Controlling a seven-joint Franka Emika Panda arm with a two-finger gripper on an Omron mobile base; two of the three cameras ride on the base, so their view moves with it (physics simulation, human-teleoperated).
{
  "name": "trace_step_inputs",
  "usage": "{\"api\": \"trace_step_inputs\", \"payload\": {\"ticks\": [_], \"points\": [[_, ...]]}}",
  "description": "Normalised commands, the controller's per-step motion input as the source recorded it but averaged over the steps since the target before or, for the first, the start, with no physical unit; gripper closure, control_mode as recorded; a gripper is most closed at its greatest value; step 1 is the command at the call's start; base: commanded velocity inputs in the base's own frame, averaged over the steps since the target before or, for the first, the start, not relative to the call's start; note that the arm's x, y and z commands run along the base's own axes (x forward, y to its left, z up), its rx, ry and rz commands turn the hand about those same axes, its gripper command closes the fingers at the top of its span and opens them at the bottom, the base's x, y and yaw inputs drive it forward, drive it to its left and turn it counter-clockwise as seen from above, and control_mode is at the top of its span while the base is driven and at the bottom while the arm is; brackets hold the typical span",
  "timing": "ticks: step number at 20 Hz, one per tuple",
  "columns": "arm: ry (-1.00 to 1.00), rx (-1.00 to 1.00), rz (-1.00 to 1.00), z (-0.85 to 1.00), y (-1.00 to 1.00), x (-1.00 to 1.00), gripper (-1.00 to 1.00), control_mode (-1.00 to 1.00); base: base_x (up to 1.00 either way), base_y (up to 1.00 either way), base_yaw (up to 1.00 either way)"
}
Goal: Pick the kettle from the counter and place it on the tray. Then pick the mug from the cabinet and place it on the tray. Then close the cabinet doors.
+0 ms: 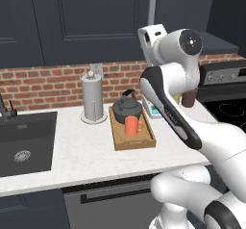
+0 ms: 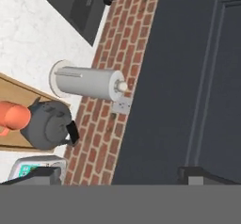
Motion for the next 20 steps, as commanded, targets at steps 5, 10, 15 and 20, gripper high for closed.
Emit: {"api": "trace_step_inputs", "payload": {"ticks": [5, 10, 15, 20], "points": [[0.0, -0.16, 0.01, 0.11, 0.0, -0.63, -1.0, -1.0, 0.0, 0.0, 0.0], [0.0, -0.14, 0.04, 0.07, -0.02, -0.69, -1.0, -1.0, 0.0, 0.0, 0.0], [0.0, -0.09, 0.05, 0.1, -0.09, -0.65, -1.0, -1.0, 0.0, 0.0, 0.0], [0.0, -0.07, 0.07, 0.11, -0.15, -0.68, -1.0, -1.0, 0.0, 0.0, 0.0]]}}
